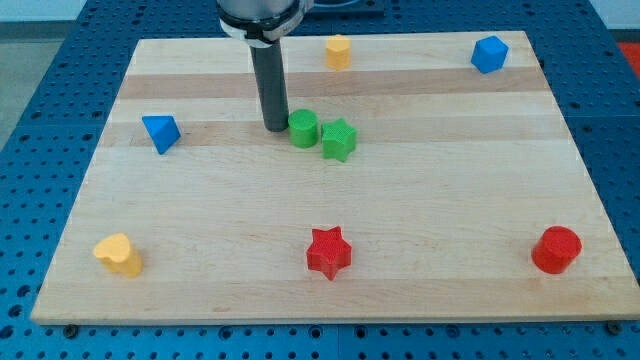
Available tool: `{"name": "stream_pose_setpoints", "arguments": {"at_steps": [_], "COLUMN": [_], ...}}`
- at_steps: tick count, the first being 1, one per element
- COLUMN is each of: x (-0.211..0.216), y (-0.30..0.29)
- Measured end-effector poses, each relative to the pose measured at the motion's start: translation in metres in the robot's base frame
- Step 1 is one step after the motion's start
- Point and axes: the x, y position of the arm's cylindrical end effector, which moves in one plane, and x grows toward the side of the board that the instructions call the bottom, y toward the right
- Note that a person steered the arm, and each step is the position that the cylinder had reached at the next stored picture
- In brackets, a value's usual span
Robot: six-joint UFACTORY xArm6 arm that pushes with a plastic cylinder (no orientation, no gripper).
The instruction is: Move the red circle closer to the red star
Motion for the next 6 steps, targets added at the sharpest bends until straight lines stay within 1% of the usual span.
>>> {"name": "stream_pose_setpoints", "arguments": {"at_steps": [1, 3, 4, 5, 6], "x": [0.009, 0.009, 0.026, 0.064, 0.089], "y": [0.016, 0.017, 0.005, 0.004, 0.038]}}
